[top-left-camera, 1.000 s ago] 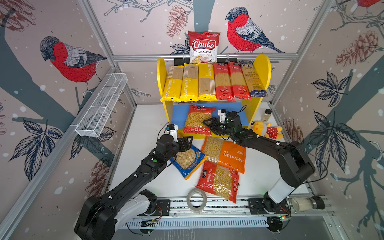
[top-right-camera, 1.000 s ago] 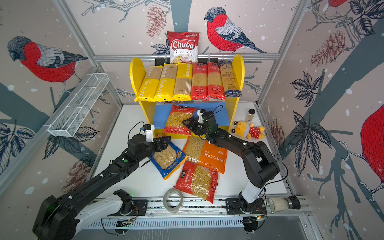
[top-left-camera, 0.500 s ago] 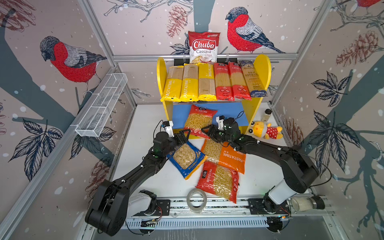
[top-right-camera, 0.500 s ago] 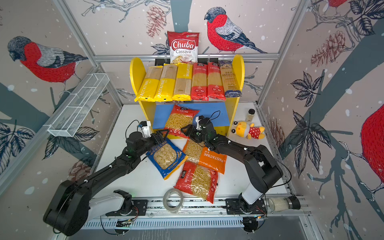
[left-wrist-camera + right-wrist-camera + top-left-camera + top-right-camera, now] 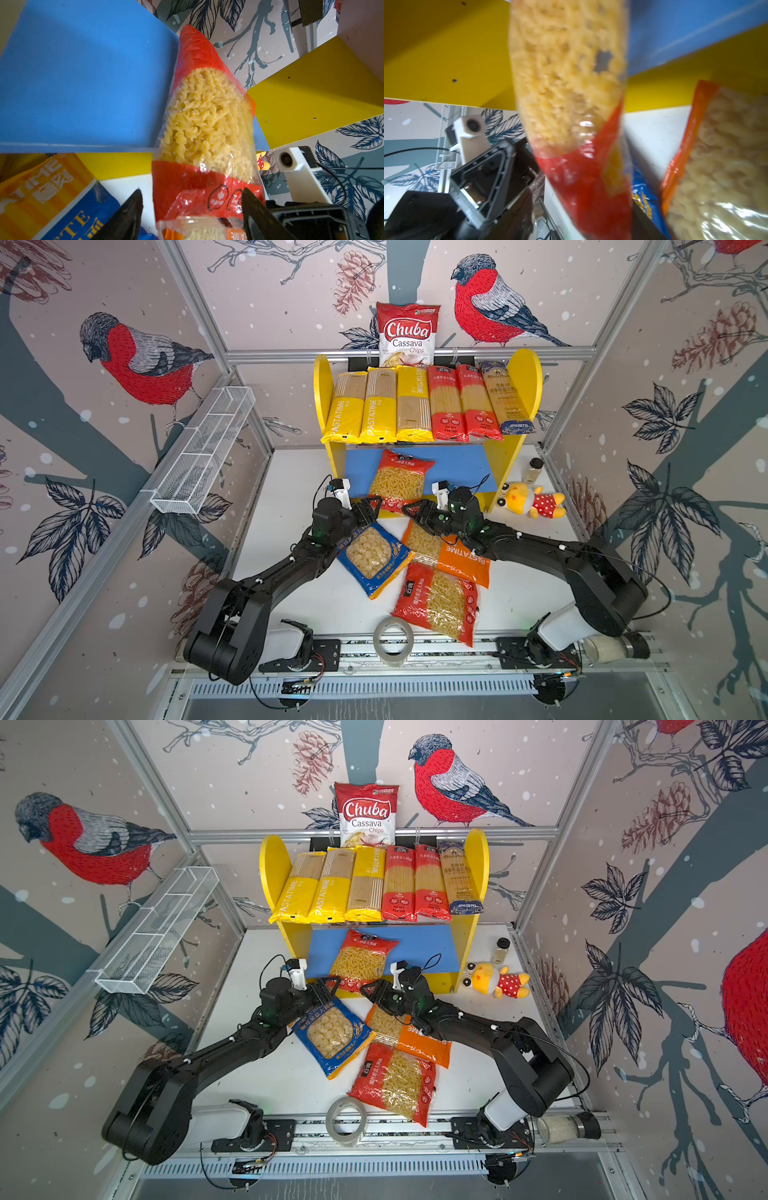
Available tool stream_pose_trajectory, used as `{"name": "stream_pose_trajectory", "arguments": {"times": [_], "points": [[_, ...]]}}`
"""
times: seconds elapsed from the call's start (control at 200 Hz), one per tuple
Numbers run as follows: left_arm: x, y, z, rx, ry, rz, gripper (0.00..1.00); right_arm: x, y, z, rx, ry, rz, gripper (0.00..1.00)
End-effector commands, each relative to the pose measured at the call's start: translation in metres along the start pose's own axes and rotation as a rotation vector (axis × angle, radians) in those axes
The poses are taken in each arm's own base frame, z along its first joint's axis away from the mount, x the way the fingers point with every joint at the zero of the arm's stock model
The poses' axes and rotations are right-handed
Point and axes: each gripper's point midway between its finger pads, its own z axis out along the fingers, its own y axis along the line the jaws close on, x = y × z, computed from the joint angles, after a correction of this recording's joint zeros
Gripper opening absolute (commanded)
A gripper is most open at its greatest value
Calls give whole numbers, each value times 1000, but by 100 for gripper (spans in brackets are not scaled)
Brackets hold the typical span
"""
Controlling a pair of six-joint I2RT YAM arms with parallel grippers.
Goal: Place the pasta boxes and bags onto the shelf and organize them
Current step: 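Push the fusilli bag onto the lower shelf with both grippers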
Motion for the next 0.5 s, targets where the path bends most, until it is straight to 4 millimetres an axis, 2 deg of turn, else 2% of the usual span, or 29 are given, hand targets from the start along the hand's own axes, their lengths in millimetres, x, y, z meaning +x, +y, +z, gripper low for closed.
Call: {"name": "stream_pose_trajectory", "arguments": {"times": [0.0, 0.095, 0.275, 0.385, 0.495], "points": [[-12, -13, 5, 56, -29, 39, 68, -11, 16, 1, -46, -44, -11, 51], [-14, -16, 11, 69, -22, 40, 61, -16, 18, 0, -44, -51, -21, 41], [-16, -22, 16, 99, -17, 32, 40, -28, 22, 0, -49, -67, -26, 23], [-24, -33, 12, 125, -32, 35, 29, -38, 32, -1, -55, -84, -47, 19], [-31, -37, 8, 119, -54, 55, 22, -50, 37, 2, -56, -98, -62, 17]]}}
